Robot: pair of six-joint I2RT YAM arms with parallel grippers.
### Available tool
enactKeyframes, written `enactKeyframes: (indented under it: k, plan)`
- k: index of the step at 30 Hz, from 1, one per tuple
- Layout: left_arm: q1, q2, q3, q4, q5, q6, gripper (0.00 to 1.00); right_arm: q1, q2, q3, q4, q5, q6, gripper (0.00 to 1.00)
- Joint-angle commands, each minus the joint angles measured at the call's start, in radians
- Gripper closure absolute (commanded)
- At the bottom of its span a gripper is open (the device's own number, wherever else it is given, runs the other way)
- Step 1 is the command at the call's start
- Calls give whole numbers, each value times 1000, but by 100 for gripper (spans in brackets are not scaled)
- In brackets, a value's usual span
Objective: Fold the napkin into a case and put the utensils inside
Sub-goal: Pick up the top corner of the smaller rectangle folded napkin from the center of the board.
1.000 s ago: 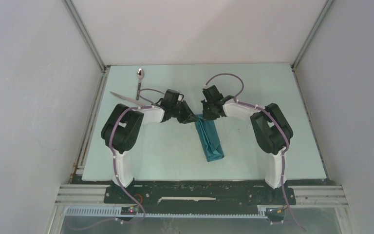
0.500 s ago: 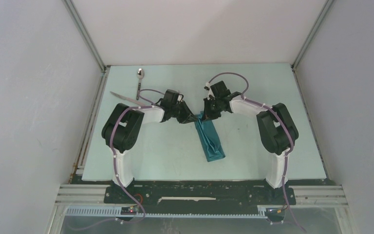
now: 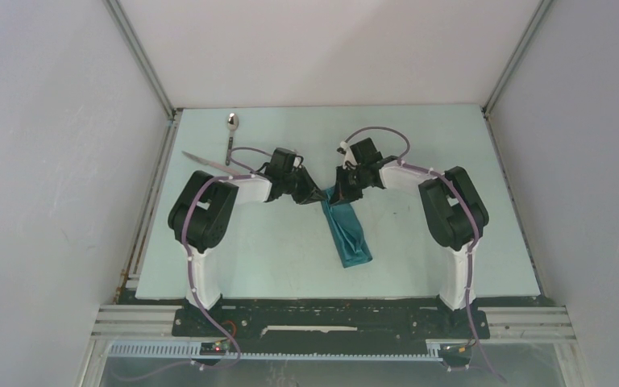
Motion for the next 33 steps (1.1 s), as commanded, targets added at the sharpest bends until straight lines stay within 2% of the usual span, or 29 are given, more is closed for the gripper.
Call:
enactKeyframes:
  k: [1, 7, 9, 14, 19, 21, 25, 29, 33]
  plan:
    - [7, -67, -11, 15, -11, 24, 85, -18, 37, -9, 44, -49, 30, 100]
    - [11, -136, -35, -39, -45, 63, 76, -31, 42, -18, 52, -46, 27, 99]
    - [15, -142, -40, -39, -49, 60, 70, -32, 43, -18, 52, -49, 27, 99]
    - [12, -104, 3, -42, -28, 61, 56, -29, 48, -19, 56, -58, 29, 99]
    - [0, -52, 36, -45, -10, 47, 46, -29, 42, -18, 61, -61, 32, 100]
    - [-4, -40, 43, -42, -9, 47, 45, -29, 42, -19, 61, -61, 29, 100]
    - [-9, -20, 56, -34, -10, 43, 50, -27, 42, -18, 62, -64, 29, 100]
    - [-14, -12, 61, -29, -11, 41, 45, -26, 42, -19, 63, -65, 26, 100]
    - [-19, -31, 48, -19, -31, 37, 45, -25, 42, -19, 60, -65, 23, 100]
